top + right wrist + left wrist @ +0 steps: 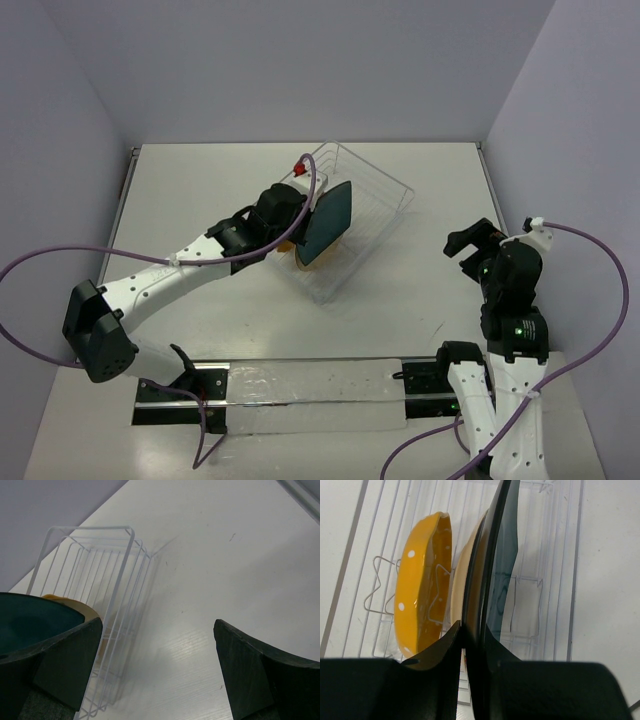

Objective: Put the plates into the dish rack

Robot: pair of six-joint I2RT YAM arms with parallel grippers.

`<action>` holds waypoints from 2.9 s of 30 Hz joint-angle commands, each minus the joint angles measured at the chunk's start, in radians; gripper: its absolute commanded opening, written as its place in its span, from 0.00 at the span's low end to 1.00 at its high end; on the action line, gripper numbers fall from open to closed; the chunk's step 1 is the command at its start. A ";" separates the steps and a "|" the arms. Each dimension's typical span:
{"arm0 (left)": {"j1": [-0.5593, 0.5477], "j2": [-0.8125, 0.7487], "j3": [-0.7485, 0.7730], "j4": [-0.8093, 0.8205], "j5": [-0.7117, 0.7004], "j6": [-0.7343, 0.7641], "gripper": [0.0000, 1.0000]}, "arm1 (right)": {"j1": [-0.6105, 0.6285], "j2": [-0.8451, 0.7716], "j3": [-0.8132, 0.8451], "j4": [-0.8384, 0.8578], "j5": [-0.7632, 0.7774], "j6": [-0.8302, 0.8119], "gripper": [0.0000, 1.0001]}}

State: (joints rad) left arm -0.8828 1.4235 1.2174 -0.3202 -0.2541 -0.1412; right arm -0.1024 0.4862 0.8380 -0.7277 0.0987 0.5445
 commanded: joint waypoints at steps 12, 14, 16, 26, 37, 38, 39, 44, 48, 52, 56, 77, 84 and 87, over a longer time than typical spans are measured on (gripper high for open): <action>-0.001 0.001 -0.024 0.259 -0.035 -0.166 0.00 | 0.006 0.012 -0.032 0.034 0.038 0.031 1.00; -0.003 -0.016 -0.064 0.290 -0.026 -0.167 0.00 | 0.006 0.017 -0.036 0.036 0.035 0.031 1.00; -0.008 -0.033 -0.106 0.311 -0.045 -0.160 0.00 | 0.006 0.026 -0.040 0.039 0.033 0.031 1.00; -0.128 0.022 -0.102 0.300 -0.370 -0.133 0.00 | 0.006 0.034 -0.041 0.055 0.024 0.038 1.00; -0.159 -0.060 -0.248 0.438 -0.389 -0.161 0.00 | 0.006 0.025 -0.045 0.059 0.022 0.040 1.00; -0.166 -0.060 -0.263 0.446 -0.403 -0.154 0.00 | 0.006 0.025 -0.045 0.060 0.021 0.039 1.00; -0.175 -0.060 -0.269 0.461 -0.405 -0.131 0.00 | 0.006 0.022 -0.046 0.060 0.021 0.038 1.00; -0.215 -0.062 -0.291 0.463 -0.440 -0.128 0.00 | 0.005 0.014 -0.056 0.065 0.023 0.041 1.00; -0.219 -0.062 -0.288 0.455 -0.438 -0.127 0.02 | 0.005 0.005 -0.066 0.069 0.026 0.046 1.00; -0.222 -0.049 -0.280 0.442 -0.452 -0.137 0.13 | 0.006 0.000 -0.071 0.071 0.030 0.049 1.00; -0.223 -0.044 -0.279 0.427 -0.450 -0.153 0.23 | 0.006 -0.002 -0.072 0.071 0.026 0.053 1.00; -0.237 -0.101 -0.229 0.282 -0.421 -0.232 0.58 | 0.005 -0.022 -0.081 0.071 0.005 0.052 1.00; -0.225 -0.249 -0.128 0.232 -0.452 -0.212 0.94 | 0.006 -0.038 -0.056 0.073 0.004 0.028 1.00; -0.167 -0.302 -0.054 0.188 -0.431 -0.227 0.99 | 0.004 -0.050 -0.045 0.067 0.031 0.024 1.00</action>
State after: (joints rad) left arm -1.1075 1.2166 1.0308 -0.0969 -0.6846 -0.3563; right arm -0.1024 0.4571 0.7593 -0.7013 0.0970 0.5888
